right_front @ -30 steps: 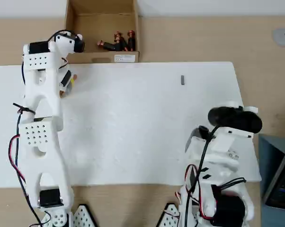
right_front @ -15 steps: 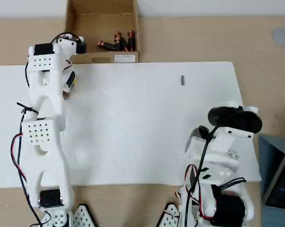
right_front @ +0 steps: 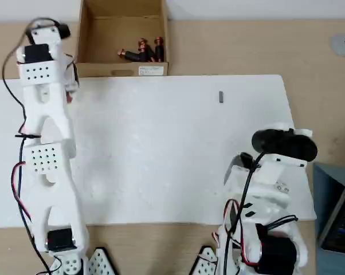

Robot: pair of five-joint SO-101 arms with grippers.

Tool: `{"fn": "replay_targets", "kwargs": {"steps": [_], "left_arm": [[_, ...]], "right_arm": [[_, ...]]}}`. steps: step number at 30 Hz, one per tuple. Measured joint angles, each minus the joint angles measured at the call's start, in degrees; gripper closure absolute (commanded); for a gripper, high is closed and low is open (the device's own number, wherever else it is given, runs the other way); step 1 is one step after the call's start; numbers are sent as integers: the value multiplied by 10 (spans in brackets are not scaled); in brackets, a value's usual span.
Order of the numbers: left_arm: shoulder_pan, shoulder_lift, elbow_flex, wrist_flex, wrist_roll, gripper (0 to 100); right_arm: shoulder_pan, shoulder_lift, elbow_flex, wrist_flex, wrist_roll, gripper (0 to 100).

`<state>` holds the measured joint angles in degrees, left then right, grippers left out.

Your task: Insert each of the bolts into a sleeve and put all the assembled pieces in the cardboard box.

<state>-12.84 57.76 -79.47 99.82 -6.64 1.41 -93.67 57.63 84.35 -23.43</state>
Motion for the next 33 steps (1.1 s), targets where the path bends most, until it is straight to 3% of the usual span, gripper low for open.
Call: {"fn": "replay_targets", "kwargs": {"steps": [6,16,25,33], "left_arm": [[-23,0,-83,2,93,998],[-89,0,-87,3,464,998],[-84,0,1,3,578,998],[-76,-35,145,1,603,998]], "right_arm": [[0,0,0,0,0,990],[0,0,0,0,0,990],[0,0,0,0,0,990],[0,0,6,0,0,990]]}}
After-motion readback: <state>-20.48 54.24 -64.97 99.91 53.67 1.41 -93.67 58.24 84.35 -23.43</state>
